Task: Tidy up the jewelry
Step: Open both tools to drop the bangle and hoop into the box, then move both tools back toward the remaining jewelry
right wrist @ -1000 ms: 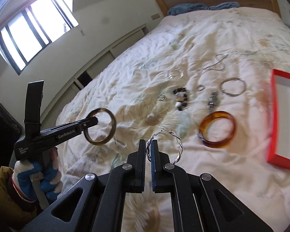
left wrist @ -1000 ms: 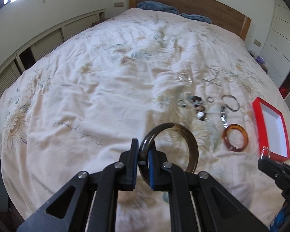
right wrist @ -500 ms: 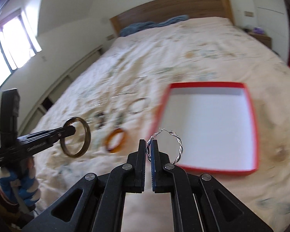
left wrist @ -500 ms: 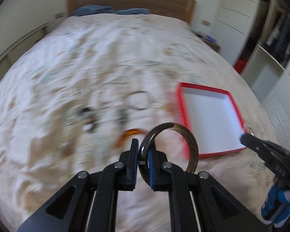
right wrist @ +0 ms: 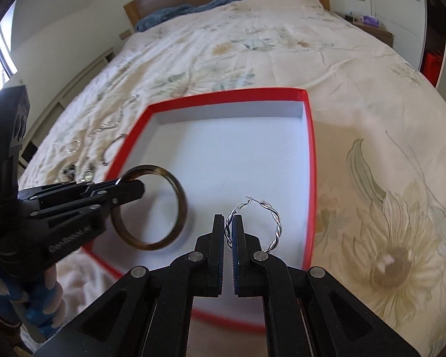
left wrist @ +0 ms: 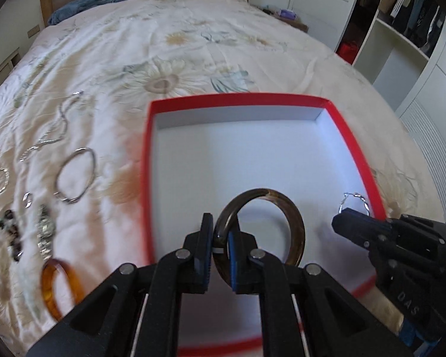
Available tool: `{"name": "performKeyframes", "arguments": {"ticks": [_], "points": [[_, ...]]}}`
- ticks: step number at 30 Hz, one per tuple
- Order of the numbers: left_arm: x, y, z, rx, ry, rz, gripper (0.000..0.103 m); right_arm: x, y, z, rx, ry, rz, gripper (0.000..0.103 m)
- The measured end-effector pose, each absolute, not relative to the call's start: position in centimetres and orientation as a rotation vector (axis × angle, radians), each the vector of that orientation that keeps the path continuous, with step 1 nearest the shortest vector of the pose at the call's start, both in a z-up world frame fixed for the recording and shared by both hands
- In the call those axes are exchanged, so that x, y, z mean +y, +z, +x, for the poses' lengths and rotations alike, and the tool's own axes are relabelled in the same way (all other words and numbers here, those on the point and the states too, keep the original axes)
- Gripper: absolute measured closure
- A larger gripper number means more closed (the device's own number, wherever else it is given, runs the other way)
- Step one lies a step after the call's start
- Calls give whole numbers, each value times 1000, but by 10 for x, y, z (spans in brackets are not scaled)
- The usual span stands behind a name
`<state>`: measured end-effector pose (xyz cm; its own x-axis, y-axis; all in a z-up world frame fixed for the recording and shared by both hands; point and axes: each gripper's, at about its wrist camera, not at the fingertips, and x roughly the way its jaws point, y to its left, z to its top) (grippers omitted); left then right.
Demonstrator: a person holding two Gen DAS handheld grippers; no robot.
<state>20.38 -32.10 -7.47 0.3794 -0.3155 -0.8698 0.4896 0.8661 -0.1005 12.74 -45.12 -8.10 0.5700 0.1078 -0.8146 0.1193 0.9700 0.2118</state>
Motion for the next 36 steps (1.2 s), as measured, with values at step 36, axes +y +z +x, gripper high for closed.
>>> {"name": "performKeyframes", "arguments": {"ticks": [36], "points": [[-88,59,91,846,-292,114,79,-315,79,5,698,8,168,64]]}}
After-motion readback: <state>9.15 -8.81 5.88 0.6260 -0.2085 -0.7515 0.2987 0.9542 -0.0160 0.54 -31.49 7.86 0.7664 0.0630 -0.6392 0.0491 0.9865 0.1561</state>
